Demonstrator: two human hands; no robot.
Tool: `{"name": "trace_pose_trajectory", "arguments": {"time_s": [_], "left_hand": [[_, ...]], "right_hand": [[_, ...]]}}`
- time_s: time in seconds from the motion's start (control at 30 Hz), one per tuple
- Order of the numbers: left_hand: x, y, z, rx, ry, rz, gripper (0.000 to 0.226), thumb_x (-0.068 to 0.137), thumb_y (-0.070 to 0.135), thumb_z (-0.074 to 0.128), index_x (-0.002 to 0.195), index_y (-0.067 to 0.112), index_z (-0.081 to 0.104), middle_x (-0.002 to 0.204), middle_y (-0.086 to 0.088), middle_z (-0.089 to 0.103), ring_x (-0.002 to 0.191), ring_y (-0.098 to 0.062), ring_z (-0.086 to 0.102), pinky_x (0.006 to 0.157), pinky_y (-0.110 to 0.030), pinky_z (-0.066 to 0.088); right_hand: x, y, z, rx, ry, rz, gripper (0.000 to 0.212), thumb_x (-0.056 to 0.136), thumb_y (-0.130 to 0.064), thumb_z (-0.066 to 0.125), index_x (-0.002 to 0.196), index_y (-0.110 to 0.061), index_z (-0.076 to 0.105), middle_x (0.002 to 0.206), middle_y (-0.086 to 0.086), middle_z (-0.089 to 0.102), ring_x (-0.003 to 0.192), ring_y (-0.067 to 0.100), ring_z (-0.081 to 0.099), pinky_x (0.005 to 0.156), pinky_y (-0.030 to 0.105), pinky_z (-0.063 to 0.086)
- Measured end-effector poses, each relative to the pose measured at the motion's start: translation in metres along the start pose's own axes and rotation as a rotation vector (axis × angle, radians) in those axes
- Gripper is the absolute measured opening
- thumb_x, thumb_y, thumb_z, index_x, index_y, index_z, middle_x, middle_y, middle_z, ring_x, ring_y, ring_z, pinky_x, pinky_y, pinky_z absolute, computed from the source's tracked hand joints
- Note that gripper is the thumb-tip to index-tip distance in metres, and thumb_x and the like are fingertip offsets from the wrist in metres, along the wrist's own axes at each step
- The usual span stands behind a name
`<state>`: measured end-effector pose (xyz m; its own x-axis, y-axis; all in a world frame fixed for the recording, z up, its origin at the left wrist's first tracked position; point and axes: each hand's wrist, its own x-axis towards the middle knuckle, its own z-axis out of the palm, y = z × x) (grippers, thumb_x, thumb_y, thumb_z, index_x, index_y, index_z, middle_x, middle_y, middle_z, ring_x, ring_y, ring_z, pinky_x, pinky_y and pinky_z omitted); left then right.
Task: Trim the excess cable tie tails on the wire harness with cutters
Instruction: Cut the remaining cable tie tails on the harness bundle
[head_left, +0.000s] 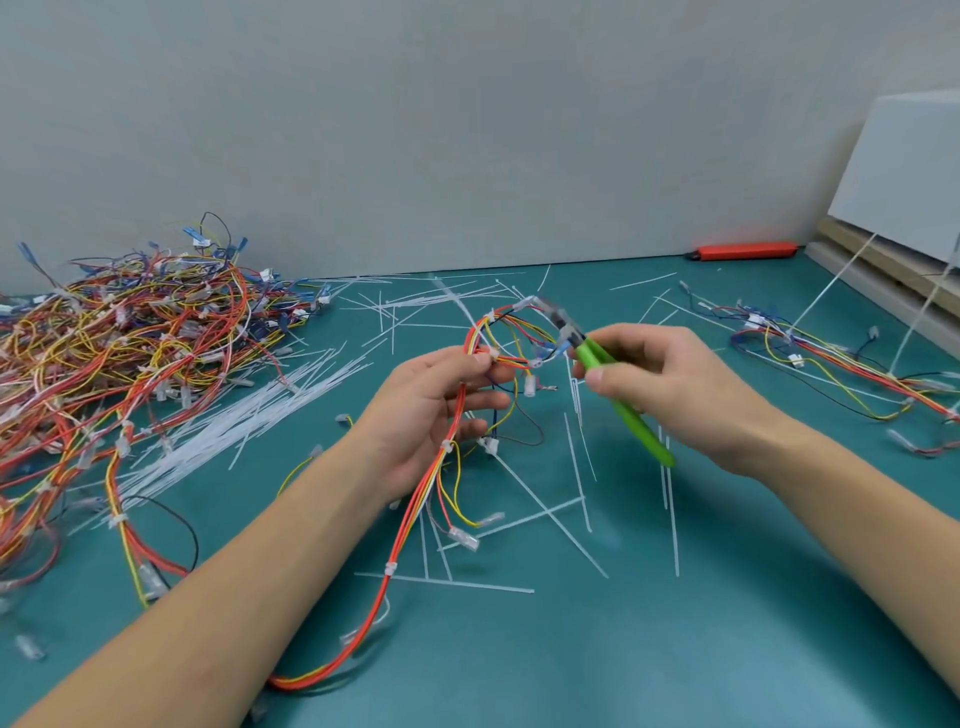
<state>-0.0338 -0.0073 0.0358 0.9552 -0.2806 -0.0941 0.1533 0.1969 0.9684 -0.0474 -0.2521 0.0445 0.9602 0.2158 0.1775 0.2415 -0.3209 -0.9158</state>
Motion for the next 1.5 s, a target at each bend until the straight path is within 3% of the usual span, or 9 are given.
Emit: {"name": "trace_pose_trajectory", "arguments": {"time_s": [0.1,0.23,0.43,0.53,0.83,1.0,1.23,1.37,1.5], "left_hand": [[-0.002,0.002,0.001,0.055,-0.08,-0.045,0.02,0.099,0.026,0.058,0.1,0.015,0.074,0.111,-0.005,0.077,0.088,-0.011,0.073,0.059,-0.021,0.05],[-0.004,0.001,0.001,0.071,-0.197,-0.113,0.022,0.09,0.033,0.06,0.085,0.023,0.08,0.112,-0.002,0.076,0.084,-0.01,0.071,0.061,-0.024,0.043],[-0.004,0.0,0.0,0.05,-0.256,-0.122,0.017,0.072,0.04,0.069,0.076,0.026,0.078,0.093,0.002,0.075,0.076,-0.011,0.068,0.064,-0.028,0.04],[-0.003,0.0,-0.001,0.043,-0.27,-0.107,0.017,0.072,0.04,0.069,0.077,0.027,0.079,0.088,0.002,0.074,0.074,-0.012,0.067,0.065,-0.028,0.04],[-0.001,-0.001,-0.002,0.087,-0.268,-0.085,0.017,0.075,0.038,0.069,0.076,0.023,0.078,0.081,0.0,0.069,0.072,-0.013,0.064,0.066,-0.03,0.038],[-0.002,-0.003,-0.002,0.063,-0.278,-0.088,0.016,0.073,0.039,0.069,0.076,0.027,0.078,0.079,0.002,0.068,0.071,-0.013,0.063,0.066,-0.029,0.039],[0.0,-0.004,-0.001,0.084,-0.275,-0.09,0.015,0.08,0.033,0.066,0.077,0.024,0.078,0.077,0.003,0.068,0.071,-0.013,0.063,0.07,-0.032,0.039],[0.0,-0.006,0.0,0.108,-0.264,-0.066,0.024,0.089,0.025,0.056,0.083,0.021,0.079,0.082,-0.003,0.069,0.069,-0.014,0.062,0.063,-0.03,0.033],[0.001,-0.006,0.001,0.042,-0.206,-0.076,0.02,0.088,0.022,0.06,0.089,0.017,0.08,0.092,-0.01,0.071,0.067,-0.014,0.063,0.054,-0.024,0.035]], "right_hand": [[-0.001,0.002,-0.003,-0.204,0.05,-0.121,0.025,0.079,-0.036,0.071,0.103,-0.031,0.074,0.093,-0.013,0.073,0.084,0.002,0.063,0.079,0.014,0.049],[-0.001,0.001,-0.011,-0.24,0.084,-0.18,0.03,0.08,-0.034,0.071,0.109,-0.031,0.072,0.088,-0.019,0.069,0.075,-0.001,0.059,0.07,0.015,0.048],[-0.005,0.002,-0.013,-0.395,-0.088,-0.192,0.036,0.074,-0.033,0.072,0.11,-0.033,0.073,0.096,-0.02,0.069,0.087,0.027,0.062,0.072,0.043,0.05],[-0.006,0.001,-0.012,-0.353,-0.118,-0.21,0.036,0.075,-0.031,0.07,0.11,-0.029,0.075,0.097,-0.014,0.07,0.092,0.025,0.064,0.072,0.048,0.051],[-0.008,-0.004,-0.009,-0.27,-0.161,-0.178,0.036,0.076,-0.028,0.068,0.111,-0.024,0.077,0.095,-0.008,0.07,0.086,0.009,0.062,0.074,0.036,0.049],[-0.007,-0.004,-0.01,-0.221,-0.182,-0.164,0.036,0.075,-0.025,0.068,0.109,-0.023,0.078,0.095,-0.001,0.071,0.089,0.023,0.065,0.078,0.038,0.051],[-0.008,-0.003,-0.008,-0.182,-0.192,-0.127,0.039,0.075,-0.026,0.07,0.112,-0.023,0.079,0.094,-0.008,0.072,0.087,0.013,0.066,0.078,0.029,0.05],[-0.008,-0.003,-0.001,-0.206,-0.186,-0.134,0.043,0.075,-0.028,0.071,0.118,-0.024,0.078,0.098,-0.006,0.071,0.093,0.015,0.068,0.085,0.033,0.053],[-0.008,-0.004,0.001,-0.205,-0.174,-0.13,0.045,0.077,-0.031,0.072,0.122,-0.032,0.076,0.099,-0.001,0.064,0.089,0.017,0.064,0.08,0.029,0.049]]}}
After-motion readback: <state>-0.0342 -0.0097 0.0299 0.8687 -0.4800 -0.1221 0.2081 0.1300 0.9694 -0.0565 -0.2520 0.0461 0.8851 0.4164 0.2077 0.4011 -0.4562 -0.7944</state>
